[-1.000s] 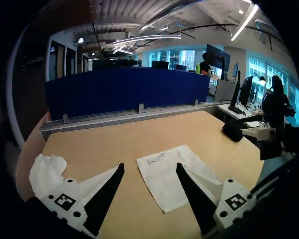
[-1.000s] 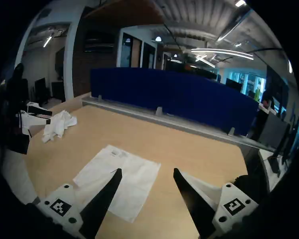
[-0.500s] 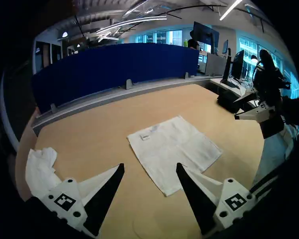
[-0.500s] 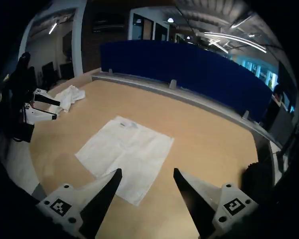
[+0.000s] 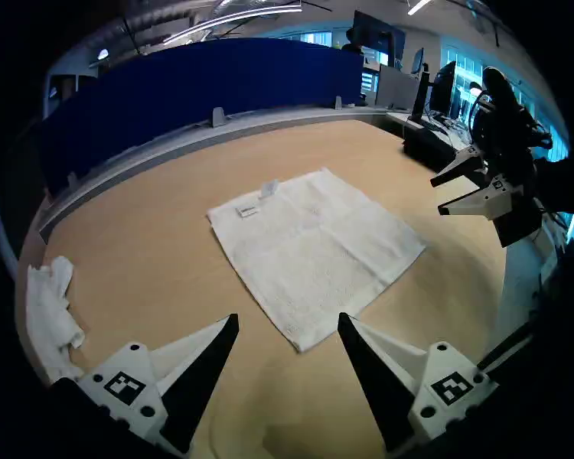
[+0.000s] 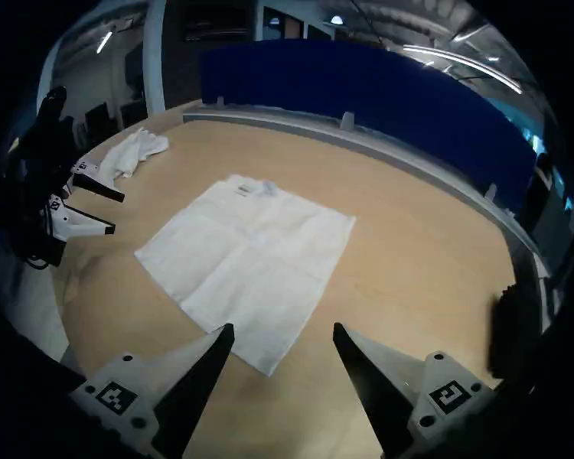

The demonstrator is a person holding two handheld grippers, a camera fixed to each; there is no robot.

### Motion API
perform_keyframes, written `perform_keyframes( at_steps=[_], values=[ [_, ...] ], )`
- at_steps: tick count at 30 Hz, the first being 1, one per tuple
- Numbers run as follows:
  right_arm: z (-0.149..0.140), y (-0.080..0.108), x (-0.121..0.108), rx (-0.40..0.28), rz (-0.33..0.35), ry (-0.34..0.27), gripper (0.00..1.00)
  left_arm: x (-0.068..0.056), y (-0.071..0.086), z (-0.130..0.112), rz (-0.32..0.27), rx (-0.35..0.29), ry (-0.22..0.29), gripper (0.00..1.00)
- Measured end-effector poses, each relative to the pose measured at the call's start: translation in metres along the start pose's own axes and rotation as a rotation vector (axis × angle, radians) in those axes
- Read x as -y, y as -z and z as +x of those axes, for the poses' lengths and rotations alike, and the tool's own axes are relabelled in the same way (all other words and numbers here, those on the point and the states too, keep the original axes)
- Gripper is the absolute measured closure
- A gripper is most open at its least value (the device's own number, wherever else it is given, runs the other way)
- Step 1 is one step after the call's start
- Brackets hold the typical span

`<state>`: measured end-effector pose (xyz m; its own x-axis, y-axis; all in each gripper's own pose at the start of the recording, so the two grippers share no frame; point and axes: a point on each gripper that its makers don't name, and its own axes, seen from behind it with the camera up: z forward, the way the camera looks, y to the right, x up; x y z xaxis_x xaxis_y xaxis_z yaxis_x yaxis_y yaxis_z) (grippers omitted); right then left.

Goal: Fold towel

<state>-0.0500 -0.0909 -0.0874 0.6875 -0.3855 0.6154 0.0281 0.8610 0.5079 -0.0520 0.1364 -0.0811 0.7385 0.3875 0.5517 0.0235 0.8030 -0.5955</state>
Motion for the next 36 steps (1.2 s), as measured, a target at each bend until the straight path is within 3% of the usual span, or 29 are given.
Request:
perform_keyframes(
  at_steps=[7, 13, 17, 27, 32, 36],
  values=[
    [-0.030, -0.019, 0.008, 0.044, 0.016, -0.002, 0.01, -0.009, -0.025, -0.028, -0.008, 0.051, 0.011, 0.04],
    [-0.048, -0.029, 0.014, 0.068, 0.029, -0.011, 0.01, -0.012, -0.036, -0.043, -0.009, 0.082, 0.019, 0.06],
    [-0.056, -0.031, 0.017, 0.078, 0.035, -0.012, 0.01, -0.013, -0.041, -0.050, -0.003, 0.106, 0.016, 0.18],
    [-0.069, -0.038, 0.020, 0.099, 0.050, -0.026, 0.18, -0.015, -0.046, -0.061, 0.005, 0.143, -0.028, 0.19],
    [-0.072, -0.041, 0.021, 0.097, 0.057, -0.031, 0.30, -0.015, -0.046, -0.060, 0.011, 0.145, -0.031, 0.23],
    [-0.073, -0.042, 0.022, 0.101, 0.061, -0.034, 0.34, -0.015, -0.048, -0.060, 0.011, 0.150, -0.031, 0.25]
  ],
)
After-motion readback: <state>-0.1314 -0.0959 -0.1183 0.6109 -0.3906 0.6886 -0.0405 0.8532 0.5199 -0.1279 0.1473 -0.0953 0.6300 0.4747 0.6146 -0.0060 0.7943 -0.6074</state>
